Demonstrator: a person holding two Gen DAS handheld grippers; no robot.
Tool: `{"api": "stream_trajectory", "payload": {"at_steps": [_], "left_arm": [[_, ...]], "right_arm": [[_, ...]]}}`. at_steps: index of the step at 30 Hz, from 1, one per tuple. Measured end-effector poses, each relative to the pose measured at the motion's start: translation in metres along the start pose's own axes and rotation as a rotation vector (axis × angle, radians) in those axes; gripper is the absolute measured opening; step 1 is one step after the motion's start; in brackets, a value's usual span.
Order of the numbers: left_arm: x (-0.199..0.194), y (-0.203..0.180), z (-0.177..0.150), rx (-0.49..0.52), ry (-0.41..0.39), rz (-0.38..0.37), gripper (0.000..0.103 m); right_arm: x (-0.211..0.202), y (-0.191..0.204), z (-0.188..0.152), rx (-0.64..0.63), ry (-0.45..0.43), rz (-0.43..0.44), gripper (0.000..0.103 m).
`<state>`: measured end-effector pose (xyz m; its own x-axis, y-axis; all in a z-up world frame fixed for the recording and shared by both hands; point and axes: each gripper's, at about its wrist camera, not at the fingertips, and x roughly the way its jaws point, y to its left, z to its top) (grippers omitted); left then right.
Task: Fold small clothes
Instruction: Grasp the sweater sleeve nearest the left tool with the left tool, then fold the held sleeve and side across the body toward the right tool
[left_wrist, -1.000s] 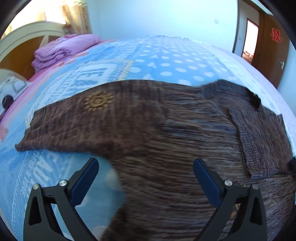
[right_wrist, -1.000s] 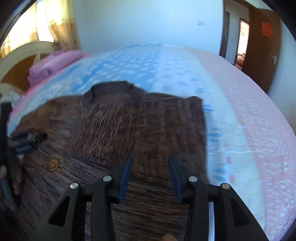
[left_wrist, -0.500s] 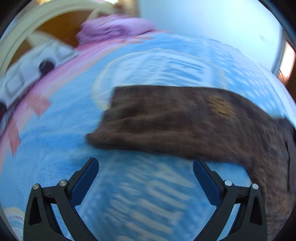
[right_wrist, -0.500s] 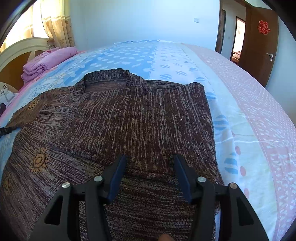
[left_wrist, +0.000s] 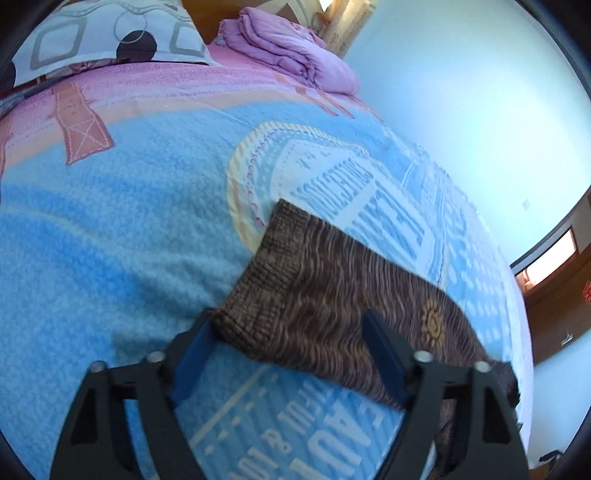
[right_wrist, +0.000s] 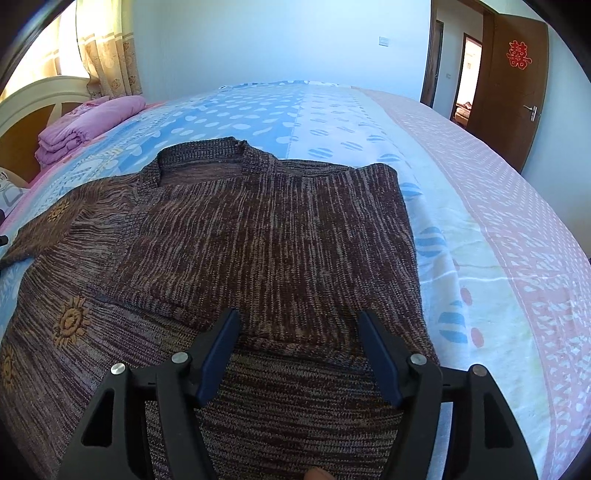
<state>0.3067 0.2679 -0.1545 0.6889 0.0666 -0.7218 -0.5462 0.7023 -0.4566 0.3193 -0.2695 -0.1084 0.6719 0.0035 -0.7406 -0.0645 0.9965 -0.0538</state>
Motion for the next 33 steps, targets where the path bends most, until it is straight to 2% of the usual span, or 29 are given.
{"api": "stream_trajectory", "payload": {"at_steps": [1,2,4,5,10,17,21,26,33], "left_arm": [[0.000,0.002,0.003,-0.003,-0.007,-0.004,0.058],[0.001,0.004,0.004,-0.004,-0.008,-0.016,0.051],[0.005,0.006,0.006,-0.008,0.011,-0.034,0.020],[0.007,0.008,0.007,-0.008,0.023,-0.049,0.015],[-0.004,0.004,0.015,0.017,-0.003,-0.101,0.012],[-0.033,-0.034,0.032,0.102,-0.091,-0.136,0.011],[-0.052,-0.063,0.032,0.147,-0.130,-0.184,0.011],[-0.076,-0.114,0.019,0.254,-0.166,-0.262,0.011],[-0.099,-0.200,-0.038,0.471,-0.182,-0.365,0.011]], "right_arm": [[0.000,0.000,0.000,0.000,0.000,-0.001,0.069],[0.000,0.000,0.000,-0.001,-0.001,-0.003,0.069],[0.000,0.000,0.000,-0.003,-0.002,-0.006,0.069],[0.000,0.000,0.000,-0.003,-0.002,-0.008,0.070],[0.000,0.000,-0.001,-0.001,-0.002,-0.007,0.070],[0.000,-0.001,0.000,0.002,-0.003,-0.004,0.071],[0.000,-0.002,0.000,0.005,-0.004,-0.001,0.071],[0.000,-0.002,0.000,0.008,-0.005,0.002,0.071],[-0.001,-0.002,0.000,0.008,-0.004,0.002,0.071]]}}
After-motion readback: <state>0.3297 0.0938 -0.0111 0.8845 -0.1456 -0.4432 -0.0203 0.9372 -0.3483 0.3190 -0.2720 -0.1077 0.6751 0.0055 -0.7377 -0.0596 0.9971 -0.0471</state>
